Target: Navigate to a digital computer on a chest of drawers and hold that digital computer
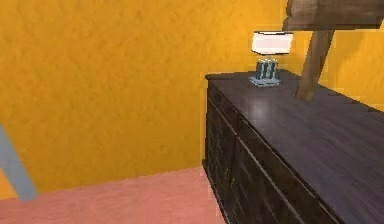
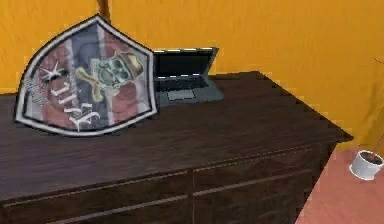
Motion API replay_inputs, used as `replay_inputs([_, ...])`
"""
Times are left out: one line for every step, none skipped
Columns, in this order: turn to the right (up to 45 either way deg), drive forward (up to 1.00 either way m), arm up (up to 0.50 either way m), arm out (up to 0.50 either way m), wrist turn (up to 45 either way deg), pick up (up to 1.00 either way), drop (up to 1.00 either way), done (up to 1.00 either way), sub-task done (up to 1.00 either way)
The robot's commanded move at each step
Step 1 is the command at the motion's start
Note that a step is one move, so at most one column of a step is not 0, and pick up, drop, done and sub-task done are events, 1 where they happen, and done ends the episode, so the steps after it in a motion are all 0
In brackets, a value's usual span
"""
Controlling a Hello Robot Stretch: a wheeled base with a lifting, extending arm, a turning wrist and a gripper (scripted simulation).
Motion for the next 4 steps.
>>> replay_inputs([45.0, 0.00, 0.00, 0.00, 0.0, 0.00, 0.00, 0.00, 0.00])
replay_inputs([45.0, 0.00, 0.00, 0.00, 0.0, 0.00, 0.00, 0.00, 0.00])
replay_inputs([45.0, 0.00, 0.00, 0.00, 0.0, 0.00, 0.00, 0.00, 0.00])
replay_inputs([18.0, 0.00, 0.00, 0.00, 0.0, 0.00, 0.00, 0.00, 0.00])
